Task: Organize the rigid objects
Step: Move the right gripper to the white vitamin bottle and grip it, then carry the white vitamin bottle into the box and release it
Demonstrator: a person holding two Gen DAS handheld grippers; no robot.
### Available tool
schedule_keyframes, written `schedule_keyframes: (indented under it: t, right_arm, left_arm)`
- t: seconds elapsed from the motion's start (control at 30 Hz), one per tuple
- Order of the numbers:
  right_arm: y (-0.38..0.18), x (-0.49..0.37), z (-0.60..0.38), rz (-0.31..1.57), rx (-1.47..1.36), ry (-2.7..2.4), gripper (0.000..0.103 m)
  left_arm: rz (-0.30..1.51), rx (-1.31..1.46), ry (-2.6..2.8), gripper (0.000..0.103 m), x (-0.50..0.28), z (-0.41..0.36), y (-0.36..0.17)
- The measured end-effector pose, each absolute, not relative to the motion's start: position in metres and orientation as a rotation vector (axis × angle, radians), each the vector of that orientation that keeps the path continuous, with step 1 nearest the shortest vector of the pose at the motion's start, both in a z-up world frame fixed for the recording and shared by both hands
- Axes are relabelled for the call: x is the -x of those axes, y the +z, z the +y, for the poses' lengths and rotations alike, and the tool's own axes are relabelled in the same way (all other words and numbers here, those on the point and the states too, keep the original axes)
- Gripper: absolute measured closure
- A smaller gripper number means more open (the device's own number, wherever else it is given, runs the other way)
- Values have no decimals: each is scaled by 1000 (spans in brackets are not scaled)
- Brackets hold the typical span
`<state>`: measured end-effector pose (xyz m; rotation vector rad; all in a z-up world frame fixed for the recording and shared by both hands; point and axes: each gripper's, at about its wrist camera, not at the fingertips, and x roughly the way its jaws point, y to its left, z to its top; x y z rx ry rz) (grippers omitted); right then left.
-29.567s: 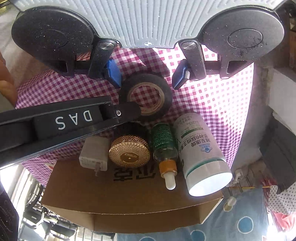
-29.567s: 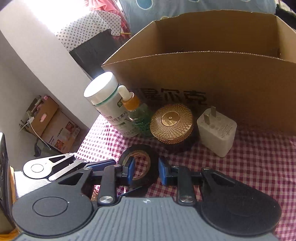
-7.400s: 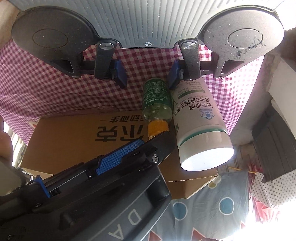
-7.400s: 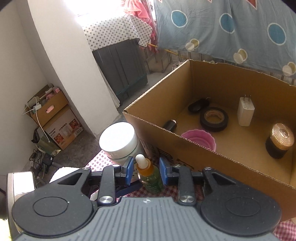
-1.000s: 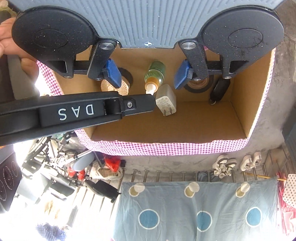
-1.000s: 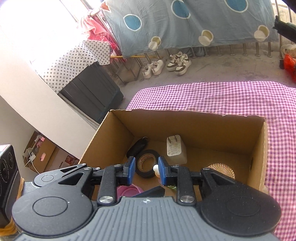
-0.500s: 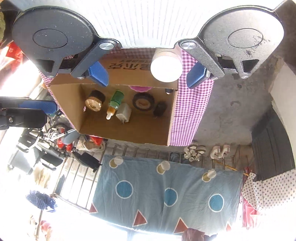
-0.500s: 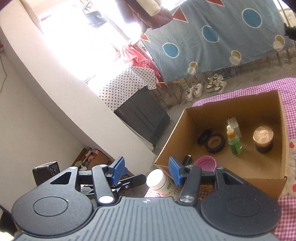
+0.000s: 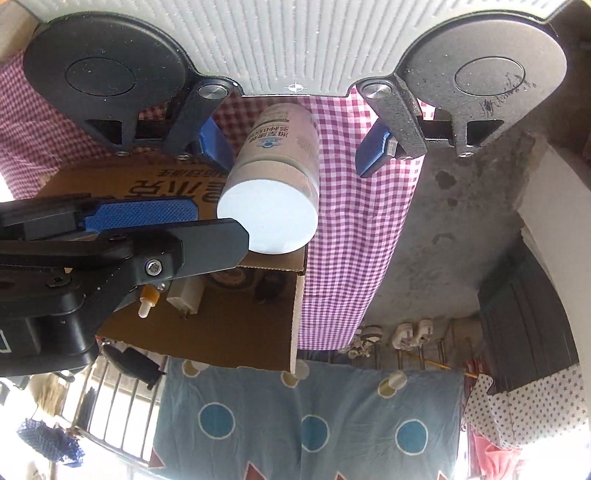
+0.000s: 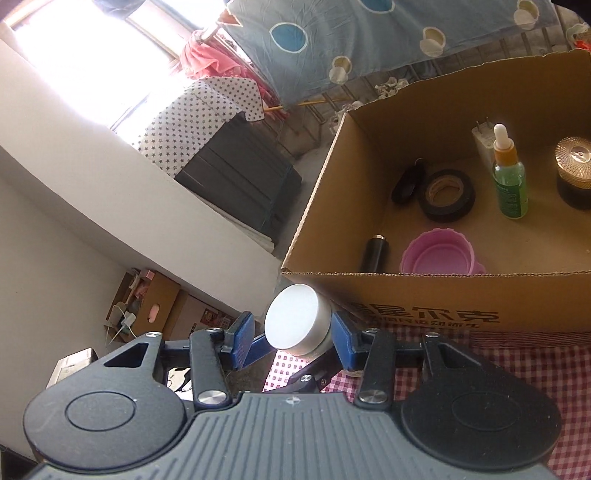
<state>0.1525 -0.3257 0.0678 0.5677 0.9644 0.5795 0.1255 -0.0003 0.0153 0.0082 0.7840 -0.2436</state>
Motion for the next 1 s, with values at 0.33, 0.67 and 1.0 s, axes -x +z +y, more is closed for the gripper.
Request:
schedule_keyframes:
  t: [0.33,0.67,1.0]
  right_arm:
    - [58,-163,-316,979,-547,554,67]
    - [60,-160,-320,985,-548,547,74]
    - [69,-146,-328,967,-528,544,74]
  left_arm:
    - [796,-10,-257,48,-134,-8,8]
    - [803,-9,-245,50,-127,-15,10]
    - [794,-14,-256,50,-112,-29,17]
